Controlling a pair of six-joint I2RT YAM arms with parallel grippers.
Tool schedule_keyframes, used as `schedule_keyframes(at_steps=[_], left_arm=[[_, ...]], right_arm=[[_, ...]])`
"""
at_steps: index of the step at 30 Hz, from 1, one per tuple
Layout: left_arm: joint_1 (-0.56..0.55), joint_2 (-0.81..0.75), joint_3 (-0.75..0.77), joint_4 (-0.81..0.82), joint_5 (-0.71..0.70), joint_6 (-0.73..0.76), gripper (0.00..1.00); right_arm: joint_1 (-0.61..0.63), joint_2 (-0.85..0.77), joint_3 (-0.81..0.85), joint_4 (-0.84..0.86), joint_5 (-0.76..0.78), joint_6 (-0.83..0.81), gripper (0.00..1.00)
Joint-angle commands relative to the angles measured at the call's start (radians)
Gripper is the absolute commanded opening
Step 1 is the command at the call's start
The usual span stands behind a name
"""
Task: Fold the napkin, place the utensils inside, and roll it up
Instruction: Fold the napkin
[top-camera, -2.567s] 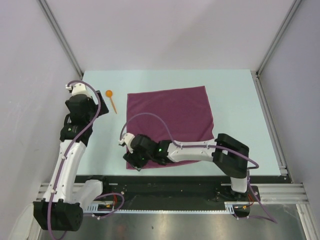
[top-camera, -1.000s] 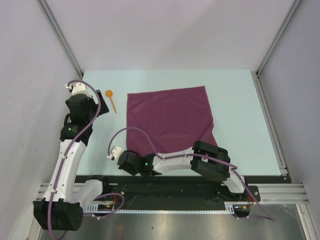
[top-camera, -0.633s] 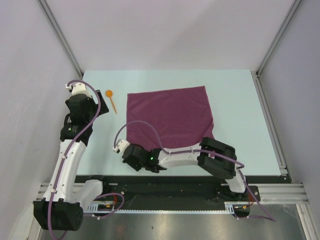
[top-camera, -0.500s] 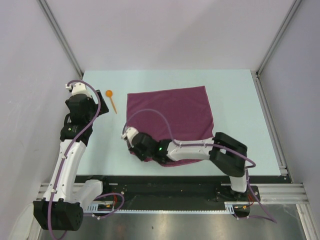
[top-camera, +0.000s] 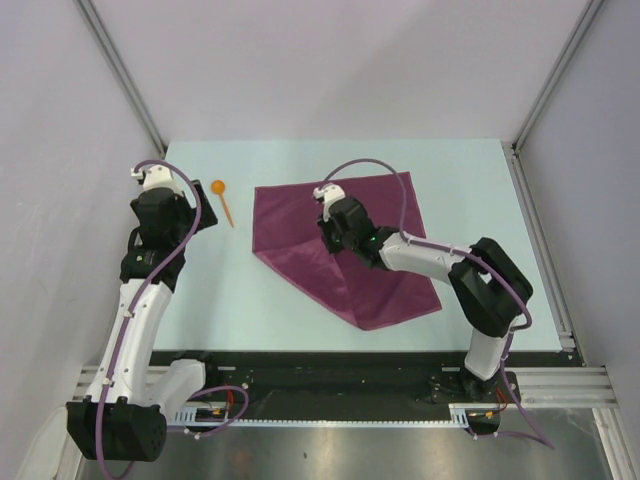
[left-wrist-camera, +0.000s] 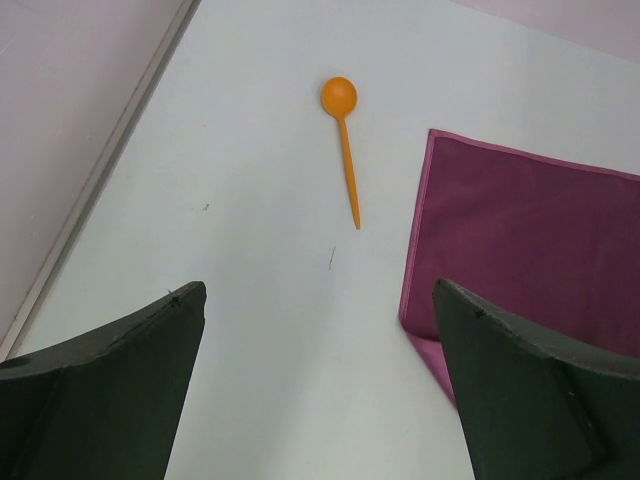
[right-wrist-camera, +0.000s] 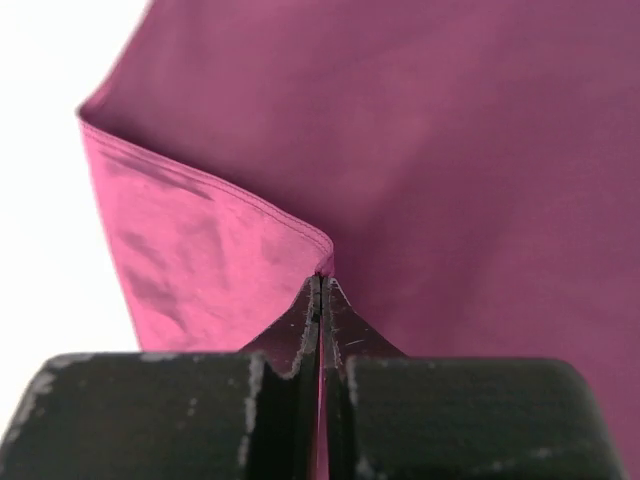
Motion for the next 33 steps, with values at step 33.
schedule_keyframes(at_steps=[33], left_arm=[[0.009, 0.049, 0.01, 0.015, 0.066, -0.012, 1.0]], right_arm=[[-0.441, 0.328, 0.312, 0.04, -0.036, -0.083, 0.0]])
